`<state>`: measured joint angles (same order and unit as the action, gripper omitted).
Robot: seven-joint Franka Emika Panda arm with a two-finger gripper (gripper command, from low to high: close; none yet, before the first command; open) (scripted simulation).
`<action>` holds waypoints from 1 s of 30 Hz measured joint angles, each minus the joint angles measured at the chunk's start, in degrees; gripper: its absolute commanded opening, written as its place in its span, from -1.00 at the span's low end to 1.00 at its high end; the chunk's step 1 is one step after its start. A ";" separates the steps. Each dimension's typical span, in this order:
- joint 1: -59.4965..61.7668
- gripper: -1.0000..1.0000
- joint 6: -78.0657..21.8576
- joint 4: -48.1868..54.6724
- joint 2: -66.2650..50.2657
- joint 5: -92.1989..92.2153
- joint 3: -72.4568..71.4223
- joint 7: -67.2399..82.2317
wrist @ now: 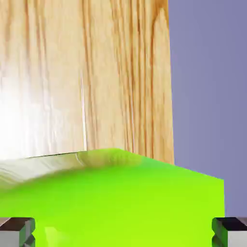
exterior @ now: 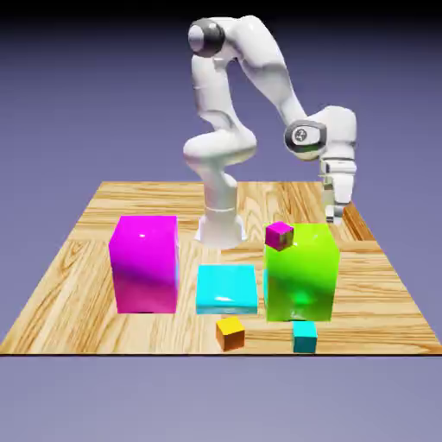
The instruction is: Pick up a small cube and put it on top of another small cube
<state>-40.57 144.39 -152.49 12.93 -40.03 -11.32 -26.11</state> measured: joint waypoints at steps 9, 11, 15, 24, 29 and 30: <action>-11.53 0.00 -4.97 -1.71 -14.18 -22.38 -1.09 9.51; -9.43 0.00 -2.88 -3.74 -17.76 -26.72 0.09 11.45; -8.35 0.00 -1.23 -2.59 -22.32 -32.02 1.93 7.85; -7.84 -1.00 -0.26 -0.46 -27.48 -38.20 3.74 3.18; -8.18 -1.00 -2.36 -3.74 -18.38 -25.79 0.48 12.90; -7.51 -1.00 -2.62 -2.01 -18.34 -23.33 0.63 13.09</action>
<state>-48.08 141.78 -154.50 -5.41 -63.37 -10.68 -13.02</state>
